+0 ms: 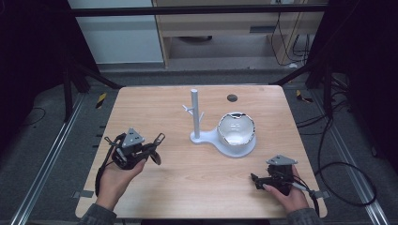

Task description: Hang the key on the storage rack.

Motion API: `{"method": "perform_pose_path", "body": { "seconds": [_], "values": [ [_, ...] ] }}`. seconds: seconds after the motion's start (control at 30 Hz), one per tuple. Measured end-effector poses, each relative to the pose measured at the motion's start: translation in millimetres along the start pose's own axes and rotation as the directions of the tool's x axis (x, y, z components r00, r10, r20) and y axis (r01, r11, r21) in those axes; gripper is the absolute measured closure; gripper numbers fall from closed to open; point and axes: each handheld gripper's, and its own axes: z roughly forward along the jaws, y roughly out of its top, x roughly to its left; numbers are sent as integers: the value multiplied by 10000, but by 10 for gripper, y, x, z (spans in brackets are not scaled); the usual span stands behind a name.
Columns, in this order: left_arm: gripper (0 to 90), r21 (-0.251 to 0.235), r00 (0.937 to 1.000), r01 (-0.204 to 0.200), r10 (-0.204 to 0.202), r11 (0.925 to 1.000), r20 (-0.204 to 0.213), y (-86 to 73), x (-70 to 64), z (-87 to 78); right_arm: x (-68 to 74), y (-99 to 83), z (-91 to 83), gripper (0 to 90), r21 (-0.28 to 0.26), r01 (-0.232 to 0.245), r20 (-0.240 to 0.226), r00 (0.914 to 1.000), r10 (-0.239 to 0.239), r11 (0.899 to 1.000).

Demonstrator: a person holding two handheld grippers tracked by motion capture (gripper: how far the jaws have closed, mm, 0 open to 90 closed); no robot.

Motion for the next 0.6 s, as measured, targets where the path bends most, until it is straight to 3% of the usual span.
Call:
{"method": "perform_pose_path", "body": {
  "seconds": [0.6],
  "values": [
    [806,-318,9996,84,-76,9995,262,81,-80,69,-1,2,-1,4,6,-4,-10,10000,4,10000]
  ]
}}
